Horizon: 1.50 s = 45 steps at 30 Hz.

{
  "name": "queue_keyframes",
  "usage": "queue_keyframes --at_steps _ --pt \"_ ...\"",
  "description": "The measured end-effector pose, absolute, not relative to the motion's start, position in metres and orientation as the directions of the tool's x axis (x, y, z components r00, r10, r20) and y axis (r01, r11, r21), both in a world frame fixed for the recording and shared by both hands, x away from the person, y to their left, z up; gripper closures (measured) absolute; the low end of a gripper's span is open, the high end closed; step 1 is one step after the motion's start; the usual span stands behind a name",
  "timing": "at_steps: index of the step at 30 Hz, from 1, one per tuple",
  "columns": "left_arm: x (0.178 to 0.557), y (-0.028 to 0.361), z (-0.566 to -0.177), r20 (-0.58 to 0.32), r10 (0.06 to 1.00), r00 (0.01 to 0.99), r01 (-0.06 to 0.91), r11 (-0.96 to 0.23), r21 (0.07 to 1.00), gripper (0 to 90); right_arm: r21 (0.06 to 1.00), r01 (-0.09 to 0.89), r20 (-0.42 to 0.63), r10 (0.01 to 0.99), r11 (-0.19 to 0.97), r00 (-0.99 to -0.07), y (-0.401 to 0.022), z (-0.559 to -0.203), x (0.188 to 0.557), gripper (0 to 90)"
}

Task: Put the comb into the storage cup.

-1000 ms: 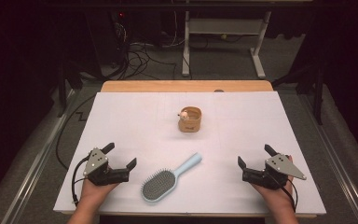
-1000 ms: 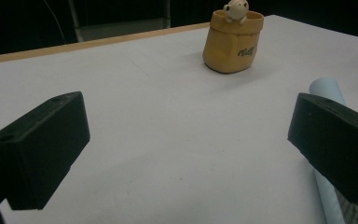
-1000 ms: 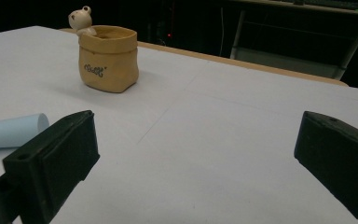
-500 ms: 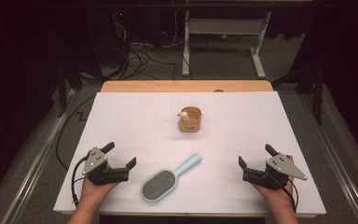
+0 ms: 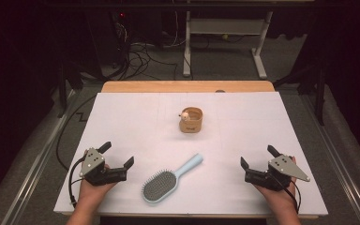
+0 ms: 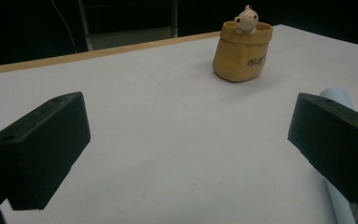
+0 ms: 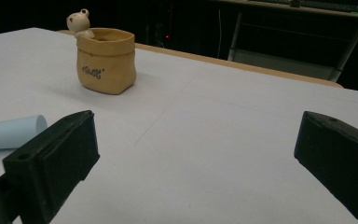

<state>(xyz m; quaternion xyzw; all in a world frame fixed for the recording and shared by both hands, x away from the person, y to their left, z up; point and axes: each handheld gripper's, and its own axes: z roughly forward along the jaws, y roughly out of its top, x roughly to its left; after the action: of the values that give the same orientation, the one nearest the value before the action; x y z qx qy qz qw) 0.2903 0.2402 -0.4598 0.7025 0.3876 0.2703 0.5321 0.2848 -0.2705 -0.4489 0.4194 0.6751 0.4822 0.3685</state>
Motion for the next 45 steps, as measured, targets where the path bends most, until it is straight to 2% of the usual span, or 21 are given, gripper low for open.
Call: queue_keyframes --at_steps 3,12,15,18,28,45 --pt "0.292 0.241 -0.459 -0.044 0.833 0.552 0.280 -0.135 0.951 0.0 0.960 0.209 -0.096 0.921 0.185 -0.376 -0.270 -0.449 0.285 0.1" --pt "0.294 0.240 -0.459 0.003 0.865 0.502 0.356 -0.210 0.910 0.7 0.964 0.208 -0.084 0.929 0.167 -0.360 -0.276 -0.446 0.282 0.1" --pt "0.300 0.241 -0.460 -0.007 0.860 0.511 0.418 -0.242 0.876 0.1 0.963 0.212 -0.081 0.928 0.167 -0.363 -0.275 -0.447 0.283 0.1" --pt "0.306 0.242 -0.459 -0.062 0.842 0.536 0.468 -0.236 0.852 0.0 0.961 0.216 -0.086 0.926 0.175 -0.368 -0.273 -0.447 0.284 0.1" --pt "0.305 0.238 -0.458 -0.001 0.838 0.546 0.464 -0.302 0.833 0.0 0.961 0.210 -0.090 0.925 0.178 -0.369 -0.273 -0.446 0.283 0.1" --pt "0.309 0.236 -0.457 -0.020 0.830 0.558 0.534 -0.341 0.774 0.6 0.960 0.203 -0.102 0.918 0.191 -0.383 -0.269 -0.446 0.282 0.1"
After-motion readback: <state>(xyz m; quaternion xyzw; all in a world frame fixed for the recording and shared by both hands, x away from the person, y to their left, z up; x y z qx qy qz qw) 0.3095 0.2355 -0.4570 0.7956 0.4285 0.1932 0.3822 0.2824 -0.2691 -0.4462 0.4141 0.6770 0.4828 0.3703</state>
